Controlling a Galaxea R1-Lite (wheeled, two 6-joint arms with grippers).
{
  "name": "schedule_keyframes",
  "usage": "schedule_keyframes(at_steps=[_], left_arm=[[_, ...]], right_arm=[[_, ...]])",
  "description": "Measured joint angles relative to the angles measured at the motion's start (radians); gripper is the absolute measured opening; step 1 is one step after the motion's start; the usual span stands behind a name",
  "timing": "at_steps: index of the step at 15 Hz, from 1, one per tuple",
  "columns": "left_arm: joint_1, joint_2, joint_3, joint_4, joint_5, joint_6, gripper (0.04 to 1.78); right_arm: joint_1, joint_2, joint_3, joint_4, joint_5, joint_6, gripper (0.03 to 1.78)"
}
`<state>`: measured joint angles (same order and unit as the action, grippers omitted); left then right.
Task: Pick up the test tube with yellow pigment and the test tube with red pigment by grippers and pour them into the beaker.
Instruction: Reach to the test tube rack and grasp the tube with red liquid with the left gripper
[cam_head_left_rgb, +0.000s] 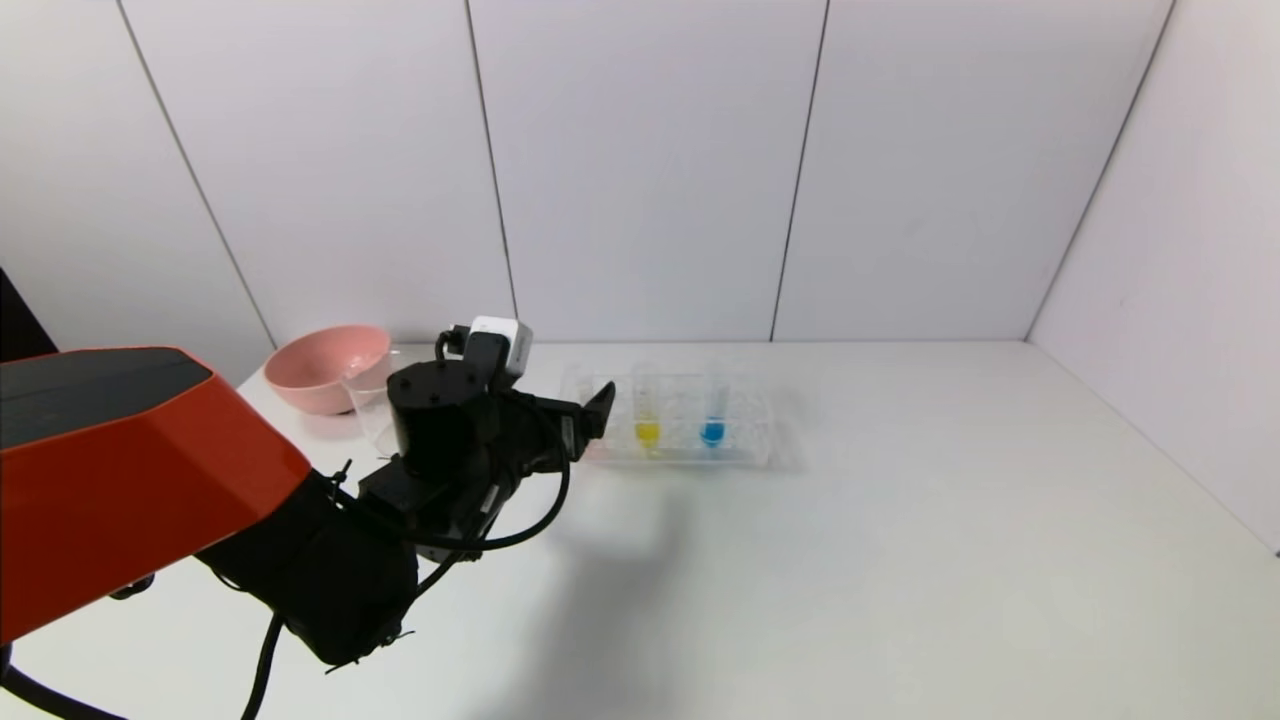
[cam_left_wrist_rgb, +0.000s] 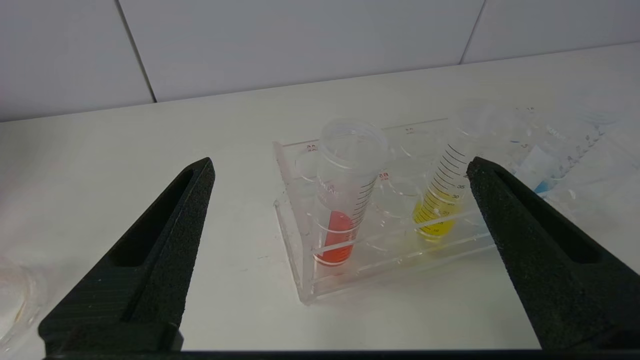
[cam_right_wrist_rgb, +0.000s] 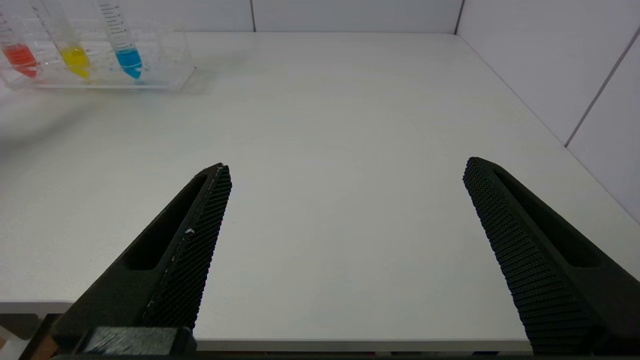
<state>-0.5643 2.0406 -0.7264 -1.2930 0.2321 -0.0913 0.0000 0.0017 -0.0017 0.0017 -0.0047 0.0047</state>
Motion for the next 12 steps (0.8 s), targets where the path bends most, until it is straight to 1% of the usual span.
schedule_keyframes(at_steps=[4,9,12], left_arm=[[-0.021,0.027,-0.032,0.002,0.066,0.000,1.76],[-0.025,0.049,-0.058,0.003,0.086,-0.009,1.76],[-0.026,0.057,-0.076,0.009,0.121,-0.008,1.76]], right_arm=[[0.000,0.000,0.000,0.000,0.000,0.000,1.70],[0.000,0.000,0.000,0.000,0.000,0.000,1.70],[0.000,0.000,0.000,0.000,0.000,0.000,1.70]])
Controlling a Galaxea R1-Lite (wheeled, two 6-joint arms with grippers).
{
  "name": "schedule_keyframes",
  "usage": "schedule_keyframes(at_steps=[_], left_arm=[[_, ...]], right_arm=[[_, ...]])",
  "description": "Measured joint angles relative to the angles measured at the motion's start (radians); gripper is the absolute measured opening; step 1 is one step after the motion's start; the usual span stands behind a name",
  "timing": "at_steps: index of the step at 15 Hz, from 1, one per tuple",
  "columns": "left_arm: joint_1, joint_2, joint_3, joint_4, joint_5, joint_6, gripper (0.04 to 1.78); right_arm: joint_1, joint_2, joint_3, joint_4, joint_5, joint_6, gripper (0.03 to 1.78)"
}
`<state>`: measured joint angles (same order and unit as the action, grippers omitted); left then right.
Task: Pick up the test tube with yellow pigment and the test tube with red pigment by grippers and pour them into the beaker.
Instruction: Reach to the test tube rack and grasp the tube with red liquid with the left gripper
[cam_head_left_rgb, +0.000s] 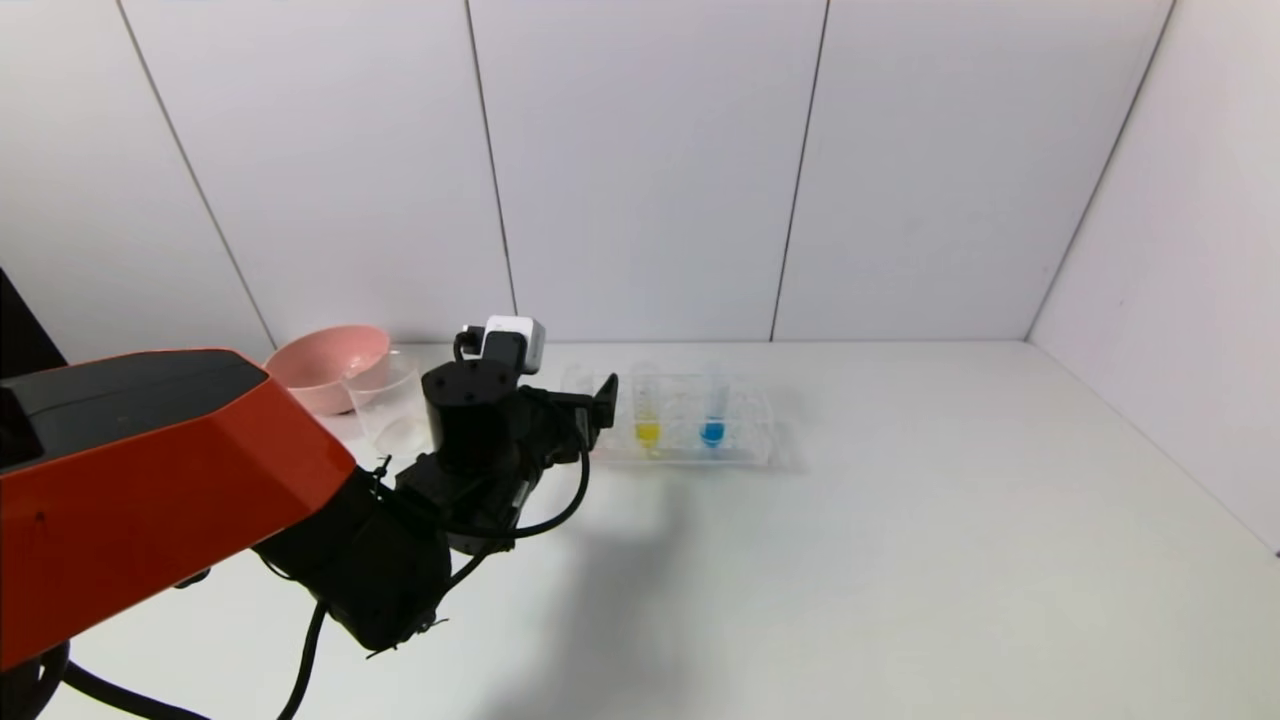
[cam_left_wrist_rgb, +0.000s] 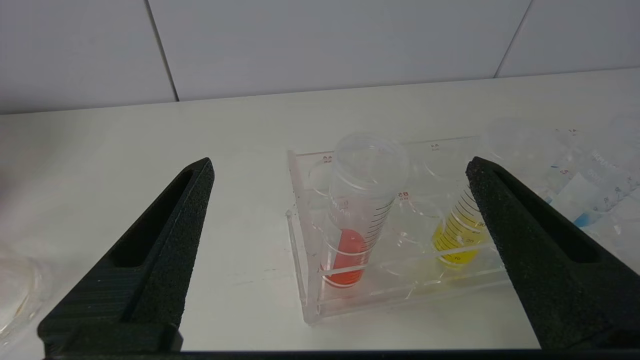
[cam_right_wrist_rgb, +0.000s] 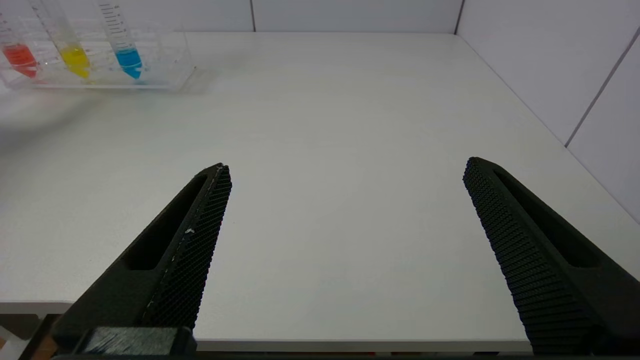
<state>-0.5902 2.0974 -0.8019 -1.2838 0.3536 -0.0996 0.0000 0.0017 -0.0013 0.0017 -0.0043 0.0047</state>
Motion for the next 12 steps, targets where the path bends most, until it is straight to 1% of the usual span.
schedule_keyframes(at_steps=[3,10,12], left_arm=[[-0.007,0.013,-0.023,0.001,0.019,-0.001,1.76],[-0.064,0.063,-0.099,0.038,0.210,0.001,1.76],[-0.074,0.076,-0.109,0.035,0.241,0.001,1.76]], right_arm=[[0.000,0.000,0.000,0.000,0.000,0.000,1.70],[0.000,0.000,0.000,0.000,0.000,0.000,1.70],[0.000,0.000,0.000,0.000,0.000,0.000,1.70]])
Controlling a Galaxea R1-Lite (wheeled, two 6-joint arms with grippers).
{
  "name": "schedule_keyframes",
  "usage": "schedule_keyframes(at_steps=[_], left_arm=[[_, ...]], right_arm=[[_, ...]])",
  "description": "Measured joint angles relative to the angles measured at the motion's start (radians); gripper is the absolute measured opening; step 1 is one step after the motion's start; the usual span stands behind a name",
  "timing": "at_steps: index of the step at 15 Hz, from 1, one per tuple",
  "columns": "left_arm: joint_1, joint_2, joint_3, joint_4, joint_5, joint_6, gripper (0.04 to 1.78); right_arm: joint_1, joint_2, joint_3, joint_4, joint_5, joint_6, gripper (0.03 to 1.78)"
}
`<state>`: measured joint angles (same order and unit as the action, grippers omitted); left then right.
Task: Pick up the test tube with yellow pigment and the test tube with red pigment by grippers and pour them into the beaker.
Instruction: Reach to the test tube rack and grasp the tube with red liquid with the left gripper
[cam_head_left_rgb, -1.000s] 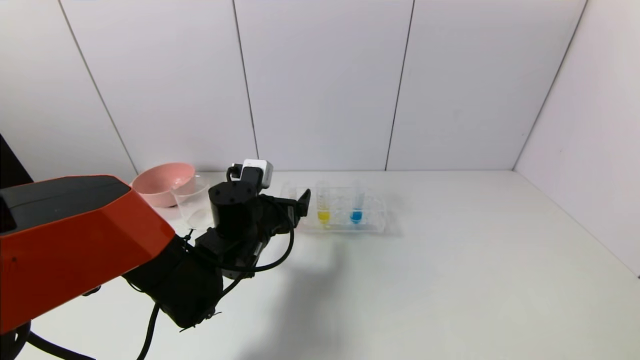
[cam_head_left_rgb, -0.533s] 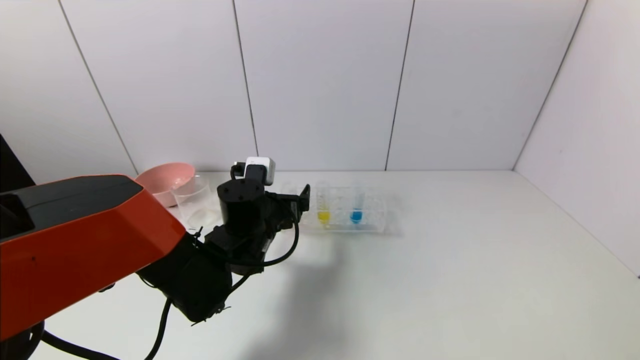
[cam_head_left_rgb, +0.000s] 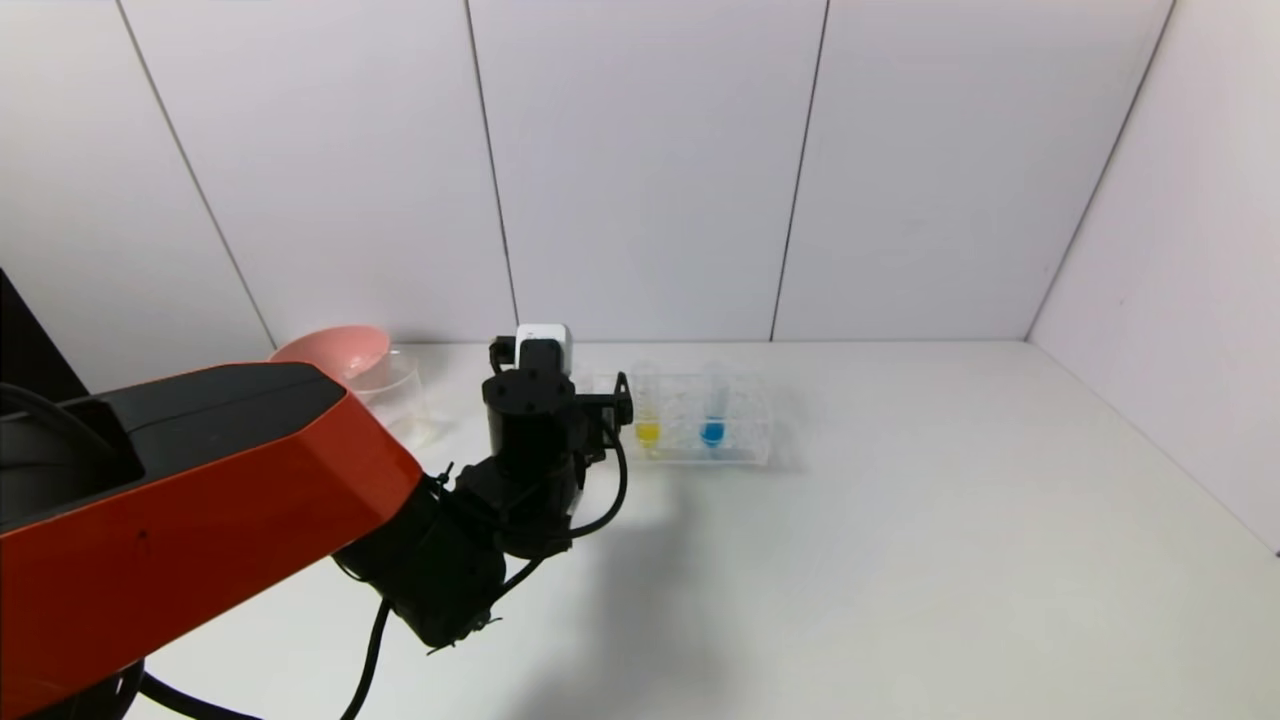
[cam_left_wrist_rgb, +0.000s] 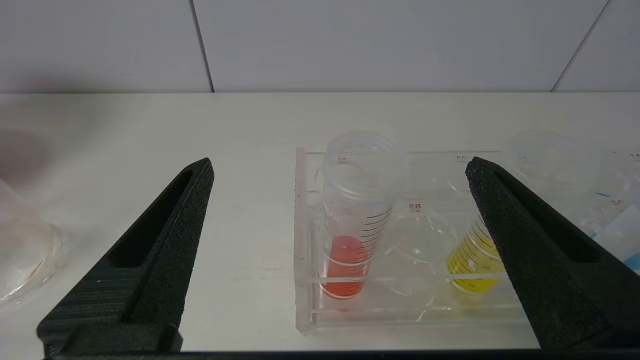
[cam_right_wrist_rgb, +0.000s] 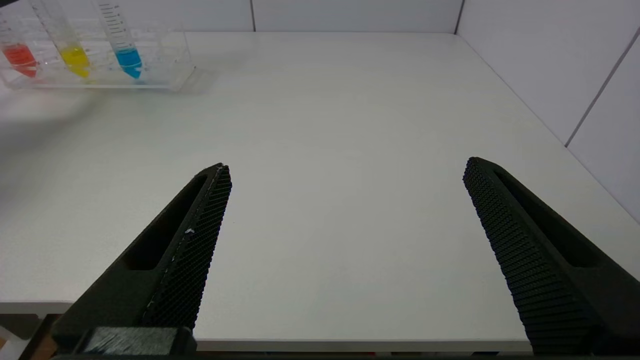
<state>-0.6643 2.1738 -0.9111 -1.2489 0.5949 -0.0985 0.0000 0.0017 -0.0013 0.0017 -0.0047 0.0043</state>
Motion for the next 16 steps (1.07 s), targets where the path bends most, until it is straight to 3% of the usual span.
schedule_keyframes(at_steps=[16], left_arm=[[-0.018,0.044,-0.053,-0.008,0.048,0.008,1.76]], right_arm=[[0.000,0.000,0.000,0.000,0.000,0.000,1.70]])
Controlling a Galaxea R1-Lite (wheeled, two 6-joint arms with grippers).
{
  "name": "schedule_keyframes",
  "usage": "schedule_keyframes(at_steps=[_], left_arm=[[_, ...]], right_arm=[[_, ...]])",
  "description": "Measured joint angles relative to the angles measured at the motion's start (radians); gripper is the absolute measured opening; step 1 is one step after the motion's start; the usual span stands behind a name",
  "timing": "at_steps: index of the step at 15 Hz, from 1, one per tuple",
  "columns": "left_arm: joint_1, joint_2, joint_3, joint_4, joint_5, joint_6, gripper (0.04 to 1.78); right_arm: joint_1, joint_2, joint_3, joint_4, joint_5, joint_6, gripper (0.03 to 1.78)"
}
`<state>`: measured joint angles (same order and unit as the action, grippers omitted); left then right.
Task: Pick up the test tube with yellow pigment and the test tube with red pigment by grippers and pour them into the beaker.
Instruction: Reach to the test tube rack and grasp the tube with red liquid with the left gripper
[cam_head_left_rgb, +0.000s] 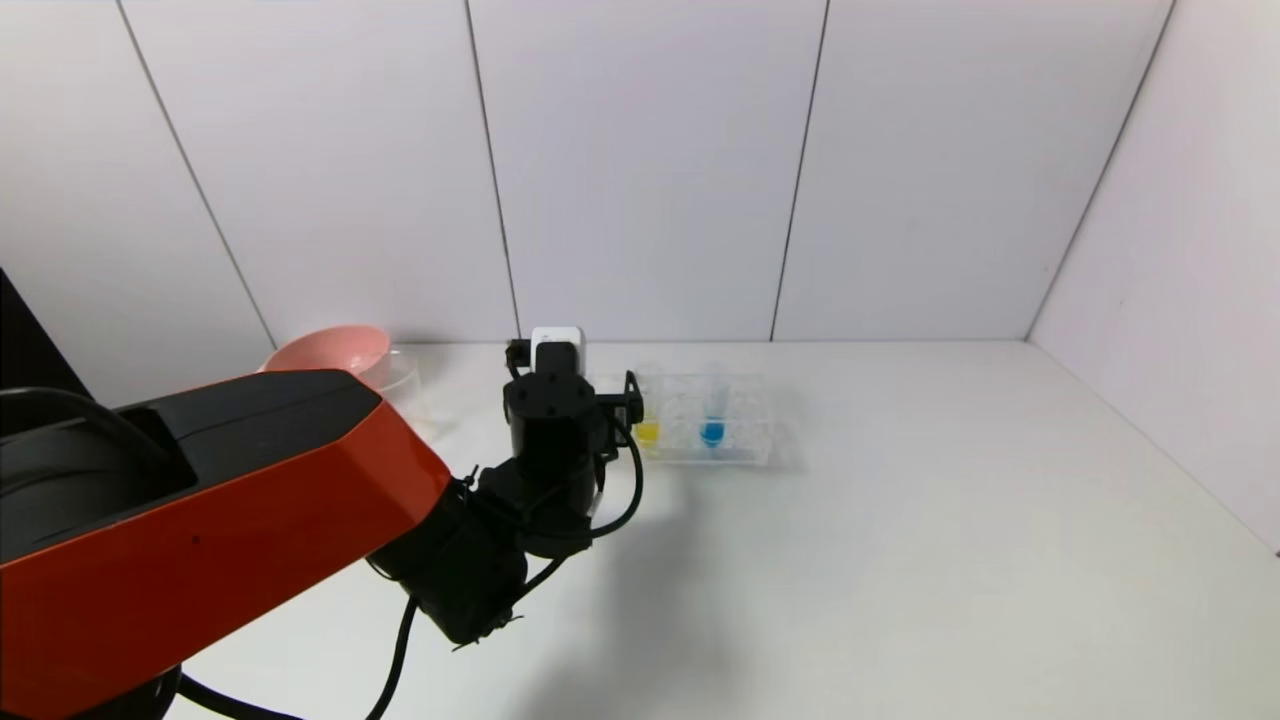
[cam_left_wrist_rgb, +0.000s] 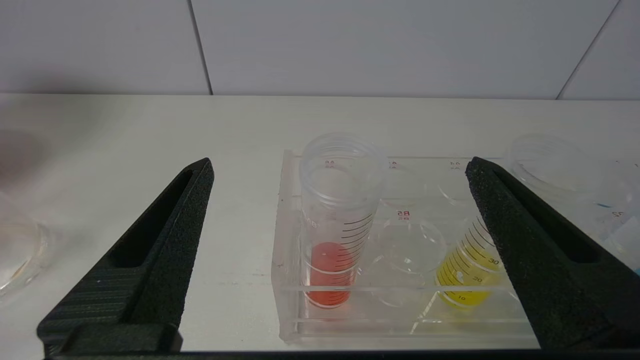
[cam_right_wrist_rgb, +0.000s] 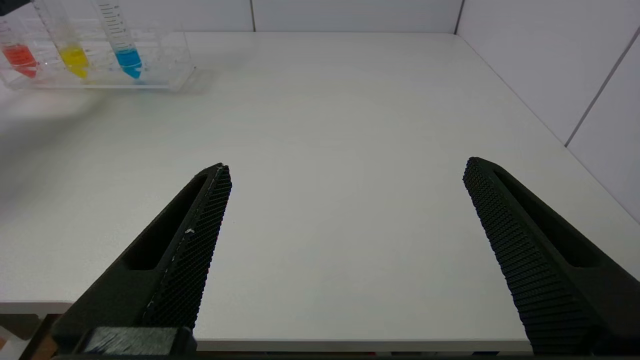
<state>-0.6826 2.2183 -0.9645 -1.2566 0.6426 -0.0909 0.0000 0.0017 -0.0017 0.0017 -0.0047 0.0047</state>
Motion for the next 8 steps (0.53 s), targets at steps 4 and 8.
schedule_keyframes(at_steps=[4,8], left_arm=[[0.004,0.031,-0.014,-0.031,0.000,0.009,1.76],[0.010,0.065,-0.021,-0.108,0.003,0.039,1.76]], right_arm=[[0.000,0.000,0.000,0.000,0.000,0.000,1.70],[0.000,0.000,0.000,0.000,0.000,0.000,1.70]])
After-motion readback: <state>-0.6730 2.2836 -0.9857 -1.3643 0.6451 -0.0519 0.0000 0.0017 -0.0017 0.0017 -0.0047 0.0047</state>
